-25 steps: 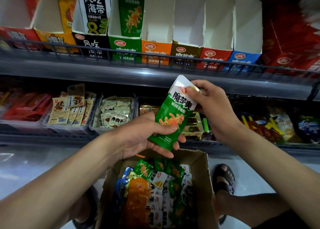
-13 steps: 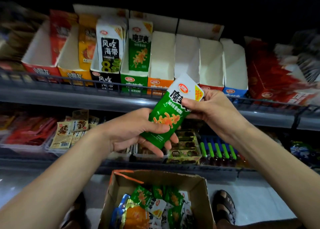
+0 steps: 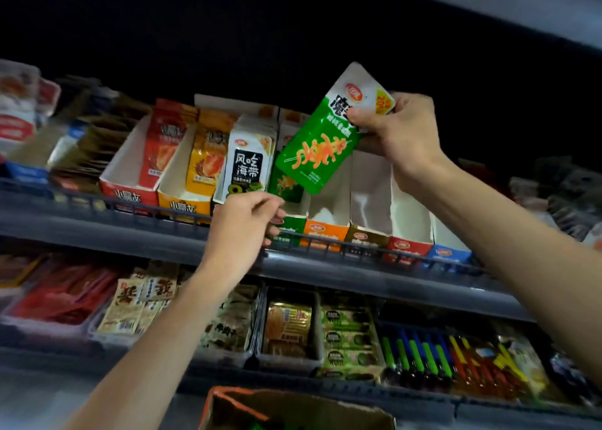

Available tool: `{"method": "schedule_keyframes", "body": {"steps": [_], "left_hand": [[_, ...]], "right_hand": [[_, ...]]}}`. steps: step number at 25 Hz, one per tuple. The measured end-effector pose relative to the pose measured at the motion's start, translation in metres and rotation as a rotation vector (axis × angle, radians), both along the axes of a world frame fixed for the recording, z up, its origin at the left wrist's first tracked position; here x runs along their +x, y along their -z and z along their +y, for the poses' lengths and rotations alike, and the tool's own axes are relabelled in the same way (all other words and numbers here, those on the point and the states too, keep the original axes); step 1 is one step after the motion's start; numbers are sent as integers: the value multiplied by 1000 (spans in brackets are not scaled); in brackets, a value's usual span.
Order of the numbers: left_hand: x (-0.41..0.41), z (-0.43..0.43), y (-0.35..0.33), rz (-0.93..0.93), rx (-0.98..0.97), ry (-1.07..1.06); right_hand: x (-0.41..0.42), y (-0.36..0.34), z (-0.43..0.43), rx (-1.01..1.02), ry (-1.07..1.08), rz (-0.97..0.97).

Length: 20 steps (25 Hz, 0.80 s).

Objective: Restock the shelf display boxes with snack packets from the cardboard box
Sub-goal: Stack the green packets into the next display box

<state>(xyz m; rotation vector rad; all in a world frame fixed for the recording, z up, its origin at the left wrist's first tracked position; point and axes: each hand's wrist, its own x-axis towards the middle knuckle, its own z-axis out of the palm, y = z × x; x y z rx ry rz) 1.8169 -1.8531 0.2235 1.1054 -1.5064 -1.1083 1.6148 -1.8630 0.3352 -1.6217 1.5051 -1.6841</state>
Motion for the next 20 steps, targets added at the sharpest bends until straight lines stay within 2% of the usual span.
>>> {"method": "schedule_keyframes", "body": {"steps": [2,3,5,7,11,13,16,20], "left_hand": [[2,-2,3,-460,-304,-168],[2,-2,3,-615,-386,-199],[2,-2,6,-757,-432,-213],[1,-5,9,-818,-437,-219],[-1,-9,9,-839,-446,-252],[-3,-10,8,-848,-453,-263],[-4,-12,8,-869,-454,-277],[-4,-12,9,-866,-461,-289]], "right_hand": [[1,-1,-23,-26,26,32],[1,2,-35,-18,31,51],[1,11,-56,12,67,137],[-1,22,-77,48,105,222],[-7,31,-103,220,186,269],[-1,34,-109,189,243,368],[13,47,-109,105,305,615],[14,73,-105,104,317,775]]}}
